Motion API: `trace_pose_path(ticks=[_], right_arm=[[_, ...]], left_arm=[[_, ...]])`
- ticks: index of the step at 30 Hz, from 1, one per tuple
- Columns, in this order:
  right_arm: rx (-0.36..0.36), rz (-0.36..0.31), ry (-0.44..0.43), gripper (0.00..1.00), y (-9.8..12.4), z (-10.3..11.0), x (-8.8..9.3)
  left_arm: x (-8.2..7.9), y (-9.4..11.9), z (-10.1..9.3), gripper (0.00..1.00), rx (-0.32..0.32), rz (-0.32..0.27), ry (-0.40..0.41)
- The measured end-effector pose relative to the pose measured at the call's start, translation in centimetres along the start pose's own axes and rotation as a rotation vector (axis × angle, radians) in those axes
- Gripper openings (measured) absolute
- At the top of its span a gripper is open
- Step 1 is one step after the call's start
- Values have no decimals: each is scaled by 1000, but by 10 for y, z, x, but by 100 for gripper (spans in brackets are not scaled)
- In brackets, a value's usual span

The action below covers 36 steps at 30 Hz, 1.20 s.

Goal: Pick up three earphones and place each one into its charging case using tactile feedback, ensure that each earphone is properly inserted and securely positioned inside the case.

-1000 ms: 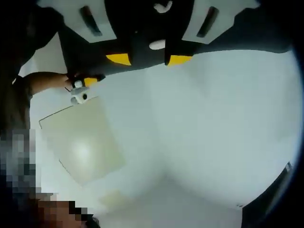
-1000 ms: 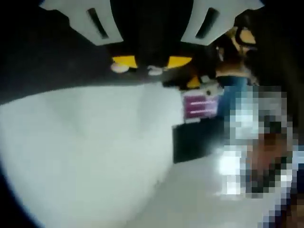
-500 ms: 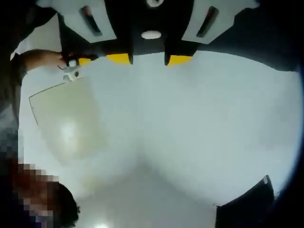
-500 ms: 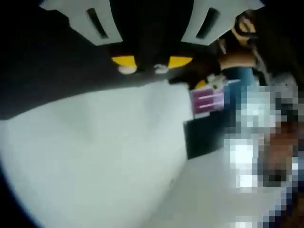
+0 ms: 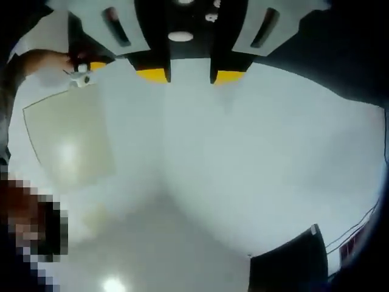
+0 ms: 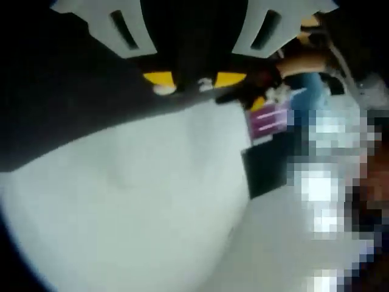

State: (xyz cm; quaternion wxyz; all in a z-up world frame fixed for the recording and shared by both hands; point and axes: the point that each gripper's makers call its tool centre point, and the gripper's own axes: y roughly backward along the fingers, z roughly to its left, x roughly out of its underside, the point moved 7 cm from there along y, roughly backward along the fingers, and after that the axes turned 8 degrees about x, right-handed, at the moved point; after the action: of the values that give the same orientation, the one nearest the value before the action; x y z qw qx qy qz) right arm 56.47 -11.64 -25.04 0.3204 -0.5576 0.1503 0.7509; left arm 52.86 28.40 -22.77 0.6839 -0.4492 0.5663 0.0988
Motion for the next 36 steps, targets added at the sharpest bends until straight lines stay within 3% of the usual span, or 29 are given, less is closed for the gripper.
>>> trace_pose_path(ticks=[4, 6, 9, 12, 17, 21, 25, 26, 27, 29, 31, 33, 36], right_arm=[[-14, -3, 60, 24, -21, 9, -22], [-34, -5, 113, 24, -41, 15, -34], [-60, 39, 146, 25, -73, 8, -37], [-47, 143, 128, 25, -107, -7, -27], [-36, 288, 205, 26, -152, -22, -4], [4, 327, 223, 37, -175, -34, 16], [5, 319, 207, 44, -181, -39, 48], [4, 443, 246, 44, -179, -39, 57], [-3, 477, 328, 46, -182, -37, 55], [-3, 404, 402, 51, -186, -34, 56], [14, 457, 424, 53, -186, -33, 62], [0, 423, 467, 53, -191, -31, 60], [-4, 436, 474, 53, -192, -28, 68]], left_arm=[[-10, 7, 11, 24, -72, -90, 25], [-10, 9, 14, 23, -94, -85, 23], [-7, 6, 13, 23, -93, -59, 10], [-1, 3, 9, 23, -80, -6, -21], [5, 0, 4, 23, -68, 57, -65], [7, -1, 2, 23, -64, 79, -83], [9, -2, 1, 23, -64, 99, -96], [10, -2, 0, 22, -63, 107, -106], [11, -3, -1, 22, -61, 115, -118], [13, -4, -3, 22, -53, 130, -132], [14, -5, -5, 22, -39, 141, -148], [15, -6, -7, 22, -26, 153, -163], [16, -7, -8, 22, -14, 169, -170]])
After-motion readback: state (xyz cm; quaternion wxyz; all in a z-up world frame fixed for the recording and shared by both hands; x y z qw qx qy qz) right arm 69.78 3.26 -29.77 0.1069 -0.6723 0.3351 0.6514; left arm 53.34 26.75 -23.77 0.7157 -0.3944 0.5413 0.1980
